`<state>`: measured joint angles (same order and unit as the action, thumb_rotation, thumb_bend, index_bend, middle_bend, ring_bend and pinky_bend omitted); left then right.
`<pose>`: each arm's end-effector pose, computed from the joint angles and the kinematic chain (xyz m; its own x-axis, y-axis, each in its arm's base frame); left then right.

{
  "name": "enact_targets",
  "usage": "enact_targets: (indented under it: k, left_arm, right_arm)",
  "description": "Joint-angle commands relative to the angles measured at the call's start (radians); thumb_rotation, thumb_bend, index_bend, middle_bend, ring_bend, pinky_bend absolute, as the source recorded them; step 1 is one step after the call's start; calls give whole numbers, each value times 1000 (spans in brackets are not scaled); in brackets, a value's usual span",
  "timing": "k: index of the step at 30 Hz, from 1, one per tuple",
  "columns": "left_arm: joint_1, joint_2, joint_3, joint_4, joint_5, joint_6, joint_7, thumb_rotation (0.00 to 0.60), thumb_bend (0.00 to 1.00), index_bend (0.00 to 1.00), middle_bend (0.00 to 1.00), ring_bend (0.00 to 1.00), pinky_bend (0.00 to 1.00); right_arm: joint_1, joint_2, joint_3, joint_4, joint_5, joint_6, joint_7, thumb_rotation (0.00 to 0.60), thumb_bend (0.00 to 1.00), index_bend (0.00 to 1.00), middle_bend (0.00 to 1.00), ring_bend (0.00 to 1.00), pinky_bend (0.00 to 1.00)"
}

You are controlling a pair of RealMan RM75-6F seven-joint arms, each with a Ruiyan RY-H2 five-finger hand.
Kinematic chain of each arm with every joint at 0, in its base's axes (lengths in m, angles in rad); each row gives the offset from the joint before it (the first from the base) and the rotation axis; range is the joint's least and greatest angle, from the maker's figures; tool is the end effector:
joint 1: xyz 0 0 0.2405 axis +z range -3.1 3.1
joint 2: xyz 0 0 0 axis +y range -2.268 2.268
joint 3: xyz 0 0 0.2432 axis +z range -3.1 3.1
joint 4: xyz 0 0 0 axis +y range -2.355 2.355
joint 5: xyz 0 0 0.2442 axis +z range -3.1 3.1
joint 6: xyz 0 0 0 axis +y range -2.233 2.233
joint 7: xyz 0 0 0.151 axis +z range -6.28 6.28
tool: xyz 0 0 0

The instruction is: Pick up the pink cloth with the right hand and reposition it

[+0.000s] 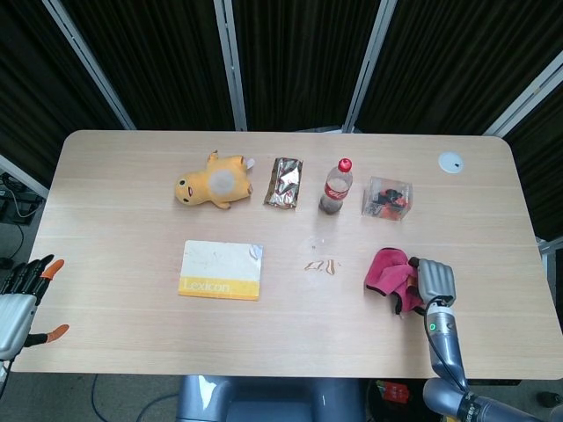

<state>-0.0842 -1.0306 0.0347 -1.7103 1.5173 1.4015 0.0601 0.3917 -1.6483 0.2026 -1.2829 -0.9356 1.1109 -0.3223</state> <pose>-0.3108 0.1660 0.1161 0.4431 0.1684 0.8805 0.8951 -0.0294 -0.4449 -0.2968 -0.2980 -0.0385 0.2969 -0.2586 0.9192 -0.9110 0.2118 0.3538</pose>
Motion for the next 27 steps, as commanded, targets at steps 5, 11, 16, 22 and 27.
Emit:
enact_targets:
  k: [5,11,16,22,27]
  left_arm:
    - [1,-1,0,-1,1,2,3,600,31,79,0,0,0]
    - [2,-2,0,-2,1,5,2,600,31,80,0,0,0]
    - [2,0,0,-3,1,3,-7,600,31,81,0,0,0]
    - [-1,4,0,-3,-4,-5,-22,600,31,82,0,0,0]
    - [-3,6,1,-2,-2,-9,-28,600,32,85,0,0,0]
  right_arm:
    - [1,7,7,-84,-43,33,11,600,624,746,595,519,758]
    - [23,-27,12,-91,-32,31,-33,600,624,749,598,523,764]
    - [69,-86,37,-45,-3,13,-84,600,624,752,598,523,764]
    - [112,-149,52,-21,12,6,-126,600,624,752,598,522,764]
    - [142,-205,56,-8,24,1,-158,600,624,752,598,523,764]
